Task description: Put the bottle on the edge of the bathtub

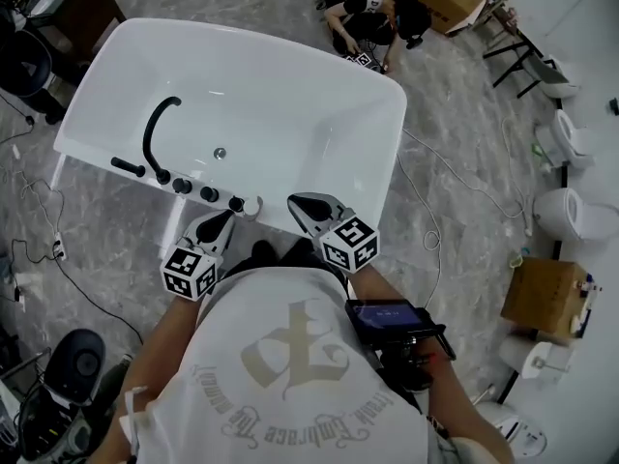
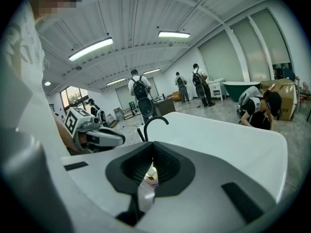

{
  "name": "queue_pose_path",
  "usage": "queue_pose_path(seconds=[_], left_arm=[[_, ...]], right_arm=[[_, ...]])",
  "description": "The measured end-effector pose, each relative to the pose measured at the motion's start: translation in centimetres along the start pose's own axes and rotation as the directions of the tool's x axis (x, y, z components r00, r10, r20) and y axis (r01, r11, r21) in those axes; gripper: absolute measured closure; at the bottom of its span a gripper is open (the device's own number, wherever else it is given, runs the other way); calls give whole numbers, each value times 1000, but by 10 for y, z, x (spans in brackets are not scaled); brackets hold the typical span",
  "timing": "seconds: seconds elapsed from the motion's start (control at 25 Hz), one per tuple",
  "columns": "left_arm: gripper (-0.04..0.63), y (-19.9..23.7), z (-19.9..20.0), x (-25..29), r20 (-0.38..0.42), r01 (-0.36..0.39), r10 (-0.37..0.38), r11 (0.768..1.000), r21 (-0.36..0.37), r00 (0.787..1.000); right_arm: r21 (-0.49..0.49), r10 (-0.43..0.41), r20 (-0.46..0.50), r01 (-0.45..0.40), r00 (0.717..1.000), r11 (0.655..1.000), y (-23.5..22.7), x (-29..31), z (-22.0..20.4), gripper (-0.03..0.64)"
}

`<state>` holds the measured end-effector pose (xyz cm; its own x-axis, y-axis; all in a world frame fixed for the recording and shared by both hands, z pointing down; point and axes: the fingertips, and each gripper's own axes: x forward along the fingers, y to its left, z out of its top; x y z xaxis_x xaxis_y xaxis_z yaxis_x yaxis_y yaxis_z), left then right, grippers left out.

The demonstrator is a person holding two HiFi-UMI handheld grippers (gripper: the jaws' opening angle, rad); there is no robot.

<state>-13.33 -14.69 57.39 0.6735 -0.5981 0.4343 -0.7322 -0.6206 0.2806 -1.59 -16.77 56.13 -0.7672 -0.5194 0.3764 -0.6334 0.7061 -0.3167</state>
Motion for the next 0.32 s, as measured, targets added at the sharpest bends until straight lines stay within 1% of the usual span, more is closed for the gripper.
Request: queue_pose_path(seconds=[0.12, 0.32], left_arm=[[583, -5, 1, 6, 3, 5, -5, 1000, 6, 1000], [588, 1, 2, 10, 4, -1, 1, 1000, 20, 1000]], right_arm=[[0, -3, -1, 3, 1000, 1000, -4, -2, 0, 611], [1, -3, -10, 3, 1000, 1000, -6, 4, -3, 611]])
